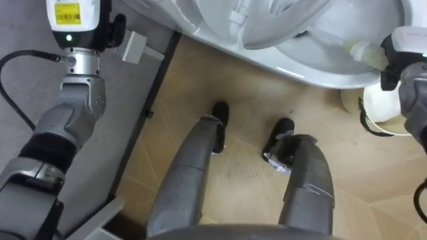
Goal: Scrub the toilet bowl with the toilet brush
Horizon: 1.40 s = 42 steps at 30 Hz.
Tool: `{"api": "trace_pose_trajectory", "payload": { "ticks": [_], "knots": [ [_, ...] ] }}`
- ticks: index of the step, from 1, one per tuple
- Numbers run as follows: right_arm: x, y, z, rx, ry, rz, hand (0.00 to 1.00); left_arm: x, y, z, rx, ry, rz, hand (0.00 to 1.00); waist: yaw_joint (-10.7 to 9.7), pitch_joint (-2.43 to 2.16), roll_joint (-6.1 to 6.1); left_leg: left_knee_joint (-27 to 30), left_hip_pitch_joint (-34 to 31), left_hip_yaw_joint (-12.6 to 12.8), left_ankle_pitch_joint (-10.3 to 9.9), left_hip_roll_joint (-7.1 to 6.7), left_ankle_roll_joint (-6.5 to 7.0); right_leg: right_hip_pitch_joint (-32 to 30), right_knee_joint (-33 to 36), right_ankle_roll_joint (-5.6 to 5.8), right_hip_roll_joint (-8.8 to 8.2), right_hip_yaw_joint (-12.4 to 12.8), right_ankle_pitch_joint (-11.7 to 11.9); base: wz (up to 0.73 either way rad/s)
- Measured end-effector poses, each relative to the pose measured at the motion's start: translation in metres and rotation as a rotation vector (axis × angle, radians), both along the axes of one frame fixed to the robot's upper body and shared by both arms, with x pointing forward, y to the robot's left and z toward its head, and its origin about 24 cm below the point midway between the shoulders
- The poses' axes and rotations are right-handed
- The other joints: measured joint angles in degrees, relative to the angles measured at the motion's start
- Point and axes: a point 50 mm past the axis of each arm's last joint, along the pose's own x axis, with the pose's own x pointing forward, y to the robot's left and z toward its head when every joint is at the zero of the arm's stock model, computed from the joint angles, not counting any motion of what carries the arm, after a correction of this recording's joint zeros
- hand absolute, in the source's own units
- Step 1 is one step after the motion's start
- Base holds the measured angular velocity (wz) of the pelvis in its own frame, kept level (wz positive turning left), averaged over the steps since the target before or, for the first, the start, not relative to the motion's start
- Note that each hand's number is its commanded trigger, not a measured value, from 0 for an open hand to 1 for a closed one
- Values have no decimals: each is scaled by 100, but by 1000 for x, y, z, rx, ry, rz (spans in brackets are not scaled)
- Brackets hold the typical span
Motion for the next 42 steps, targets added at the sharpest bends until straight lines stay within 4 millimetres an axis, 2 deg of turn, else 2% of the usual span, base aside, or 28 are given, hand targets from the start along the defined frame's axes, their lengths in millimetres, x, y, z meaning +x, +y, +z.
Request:
{"api": "trace_pose_trajectory", "payload": {
  "ticks": [2, 5, 6, 9, 14, 22, 24, 26, 29, 30, 35, 42],
  "knots": [
    [3, 2, 4, 47, -31, -10, 100, 0, 3, 1, -7, -13, 9, 0, -37, 7, -14, 1, -51, 21, 4, -11, -5, -84, 55, 0, 5, 63, -11, -2],
    [11, 5, 13, 106, -85, -24, 100, -2, 12, 5, 17, -39, 31, 0, -44, 20, -34, 85, -158, 54, 2, 79, -33, -195, 74, -47, 78, 90, 22, -11],
    [15, 6, 19, 131, -118, -32, 100, -3, 16, 7, 25, -53, 45, 0, -133, 19, -37, 100, -200, 48, 11, 71, -44, -248, 113, -59, 62, 99, 21, 0],
    [22, 9, 30, 136, -172, -20, 100, -5, 21, 8, 26, -63, 79, 0, -234, 19, -37, 178, -247, 47, 12, 65, -48, -296, 219, -88, 25, 99, 2, 1],
    [24, 12, 31, 189, -216, -30, 100, -6, 25, 6, 37, -61, 120, 0, -373, 14, -37, 258, -254, 46, 16, 63, -50, -298, 279, -96, 53, 112, -1, -1],
    [24, 27, 26, 133, -219, 25, 100, -10, 27, 0, 61, -24, 139, 0, -396, 5, -28, 249, -127, 56, 14, 77, -47, -174, 232, -95, 72, 111, 35, -3],
    [21, 38, 19, 92, -202, 74, 100, -13, 29, -6, 68, 8, 146, 0, -329, -7, -3, 225, -7, 52, -13, 200, -66, -2, 41, -114, 204, 69, 110, -23],
    [17, 47, 14, 79, -193, 108, 100, -18, 30, -12, 72, 35, 153, 0, -304, -16, 19, 145, 95, 37, -19, 252, -84, 135, -129, -124, 280, 40, 161, -22],
    [0, 55, 2, 39, -164, 147, 100, -27, 30, -18, 74, 52, 149, 0, -240, -77, 128, 69, 146, -30, -24, 336, -95, 296, -392, -111, 410, -37, 240, -8],
    [-4, 57, -1, 27, -148, 158, 100, -29, 31, -20, 76, 60, 150, 0, -213, -81, 153, 33, 184, -24, -24, 350, -94, 334, -453, -102, 435, -30, 262, -6],
    [-24, 64, -4, -20, -125, 194, 100, -38, 26, -24, 64, 61, 130, 0, -140, -118, 213, -88, 247, 5, -28, 377, -93, 399, -594, -92, 462, -44, 290, -3],
    [-46, 76, -2, -101, -96, 263, 100, -55, 27, -38, 10, 113, 138, 0, -156, -131, 278, -231, 441, -5, -67, 421, -150, 598, -764, -99, 542, -47, 270, -1]
  ]
}}
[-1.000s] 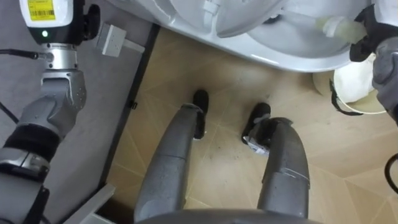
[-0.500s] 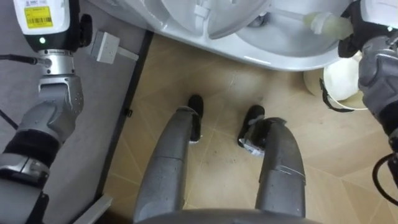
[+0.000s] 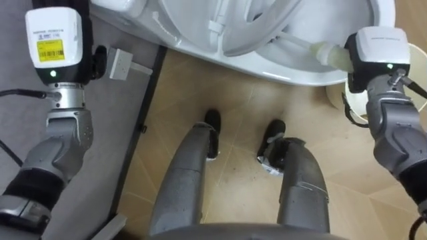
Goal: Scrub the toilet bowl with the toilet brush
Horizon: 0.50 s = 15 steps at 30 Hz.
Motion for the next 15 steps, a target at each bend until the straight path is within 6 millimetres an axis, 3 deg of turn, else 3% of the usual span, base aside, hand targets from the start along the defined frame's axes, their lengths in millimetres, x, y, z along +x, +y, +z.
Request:
{"api": "trace_pose_trajectory", "payload": {
  "ticks": [9, 15],
  "knots": [
    [-18, 11, 13, -44, 20, 64, 100, -7, -3, 0, -135, -12, -2, 0, -28, -9, 11, -44, 39, -28, -34, 77, -50, 60, -124, -30, 96, -11, 7, -4],
    [-15, 6, 15, -32, 29, 46, 100, -3, -2, 1, -158, -20, -6, 0, -36, -7, 3, -93, 64, -15, -30, 72, -57, 64, -99, -40, 83, -12, 14, 1]
  ]
}}
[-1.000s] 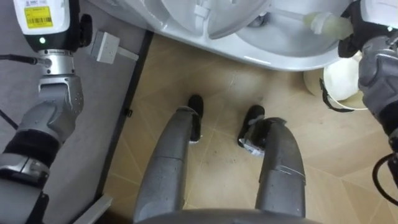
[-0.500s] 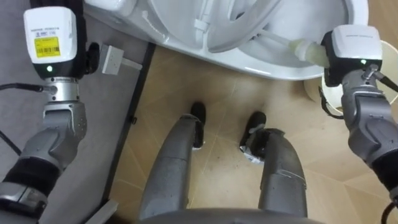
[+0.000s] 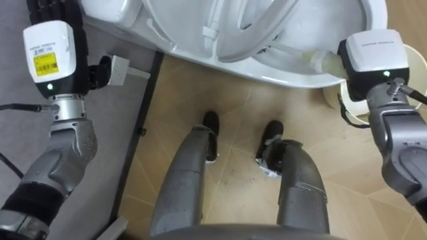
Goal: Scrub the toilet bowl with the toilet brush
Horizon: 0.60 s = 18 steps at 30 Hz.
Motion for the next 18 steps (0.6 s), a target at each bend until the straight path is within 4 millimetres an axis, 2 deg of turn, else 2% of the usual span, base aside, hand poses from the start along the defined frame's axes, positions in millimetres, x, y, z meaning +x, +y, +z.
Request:
{"api": "trace_pose_trajectory", "payload": {
  "ticks": [2, 3, 4, 5, 7, 8, 9, 11, 12, 15, 18],
  "knots": [
    [8, -7, -1, 46, 1, -30, 100, 3, 3, 2, 9, -7, 3, 0, -17, 8, -24, 35, 21, 24, -1, -17, 3, -5, 74, 5, -27, 2, -13, 4],
    [15, -11, -3, 89, 6, -48, 100, 6, 7, 5, 28, -10, 7, 0, -59, 24, -78, 70, 26, 49, 0, -41, 3, -31, 157, -1, -104, 1, -52, 4],
    [19, -14, -3, 109, 6, -60, 100, 8, 9, 7, 38, -13, 11, 0, -91, 35, -111, 81, 25, 53, 0, -57, 3, -45, 202, -2, -111, 5, -77, 10],
    [26, -17, -5, 159, 9, -82, 100, 8, 16, 9, 61, -11, 24, 0, -149, 37, -189, 94, 15, 62, 0, -101, 4, -98, 282, -11, -165, 19, -146, 11],
    [37, -22, -7, 249, 17, -112, 100, 11, 22, 15, 96, -23, 27, 0, -241, 77, -306, 105, 17, 74, -1, -128, 4, -133, 405, -18, -206, 38, -188, 8],
    [44, -23, -6, 314, 9, -126, 100, 11, 24, 17, 120, -30, 27, 0, -263, 70, -417, 117, 0, 126, 0, -124, 4, -202, 469, -20, -210, 103, -199, -6],
    [53, -23, 0, 372, -17, -132, 100, 10, 27, 19, 150, -38, 30, 0, -284, 78, -517, 135, -16, 176, 1, -117, 5, -259, 526, -26, -218, 157, -199, -9],
    [69, -26, 16, 434, -85, -151, 100, 12, 26, 21, 171, -44, 28, 0, -354, 106, -594, 185, -30, 222, 13, -134, 21, -313, 633, -39, -300, 169, -208, -1],
    [78, -30, 26, 456, -131, -169, 100, 13, 26, 22, 187, -49, 25, 0, -417, 110, -608, 209, -48, 198, 18, -146, 26, -317, 648, -40, -300, 154, -209, 7],
    [89, -38, 40, 466, -192, -182, 100, 16, 26, 25, 204, -61, 28, 0, -549, 111, -647, 242, -75, 166, 36, -198, 36, -333, 694, -21, -309, 180, -220, 7],
    [90, -44, 40, 457, -200, -194, 100, 25, 28, 31, 225, -72, 49, 0, -581, 112, -652, 267, -113, 163, 47, -215, 56, -352, 712, -25, -359, 130, -212, 1]
  ]
}}
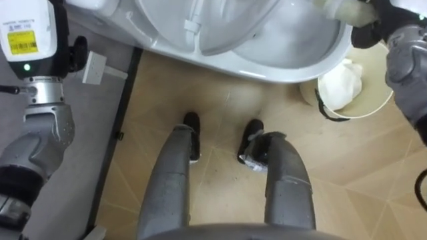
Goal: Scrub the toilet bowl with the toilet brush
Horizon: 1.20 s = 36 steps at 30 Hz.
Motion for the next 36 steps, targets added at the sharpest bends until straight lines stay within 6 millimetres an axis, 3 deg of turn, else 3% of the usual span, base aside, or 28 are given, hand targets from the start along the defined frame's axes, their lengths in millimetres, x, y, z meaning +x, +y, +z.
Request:
{"api": "trace_pose_trajectory", "payload": {
  "ticks": [8, 11, 12, 15, 18, 26, 30, 33, 34, 36],
  "knots": [
    [0, 8, -4, -135, 18, 45, 100, 3, 0, 2, 21, 17, 10, 0, 101, 3, 42, 52, -42, 0, -14, 29, 10, -25, -7, -1, 25, -7, 10, -1],
    [-8, 19, -16, -246, 64, 103, 100, 5, -3, 0, 15, 43, 0, 0, 317, 22, 230, 37, -11, -51, -22, 110, 2, 104, -186, -14, 99, -101, 82, -6],
    [-13, 23, -22, -294, 92, 126, 100, 4, -6, -2, 7, 49, -6, 0, 390, 18, 347, 17, 6, -78, -21, 112, 3, 152, -244, -7, 117, -134, 86, 3],
    [-29, 28, -35, -394, 170, 157, 100, 5, -11, -2, -4, 48, -37, 0, 600, 7, 496, -31, 19, -78, -25, 117, -3, 161, -317, 1, 158, -127, 107, -6],
    [-40, 37, -31, -454, 167, 190, 100, 3, -12, -2, -20, 47, -45, 0, 600, -12, 551, -60, 5, -87, -42, 151, -27, 161, -380, -10, 170, -129, 113, -2],
    [-59, 62, -19, -509, 164, 255, 100, -8, -16, -8, -42, 46, -75, 0, 611, -24, 558, -95, 2, -58, -97, 313, -98, 177, -590, -60, 362, -124, 168, -10],
    [-54, 42, -29, -428, 209, 199, 100, -11, -15, -12, -63, 36, -69, 0, 582, -34, 559, -58, 151, -14, -96, 290, -95, 315, -474, -42, 336, -128, 137, 4],
    [-45, 21, -39, -302, 226, 130, 100, -11, -7, -14, -58, 42, -30, 0, 469, -35, 515, -49, 206, 34, -84, 193, -50, 317, -339, -14, 178, -126, 36, 17],
    [-43, 18, -40, -280, 226, 120, 100, -11, -5, -14, -54, 44, -22, 0, 440, -34, 482, -45, 201, 50, -81, 165, -44, 288, -281, -12, 148, -118, 16, 18],
    [-33, 7, -40, -209, 208, 100, 100, -9, -1, -12, -42, 40, -8, 0, 344, -13, 243, -38, 179, 150, -49, 87, 2, 127, -40, 3, 42, 34, -37, 7]
  ]
}}
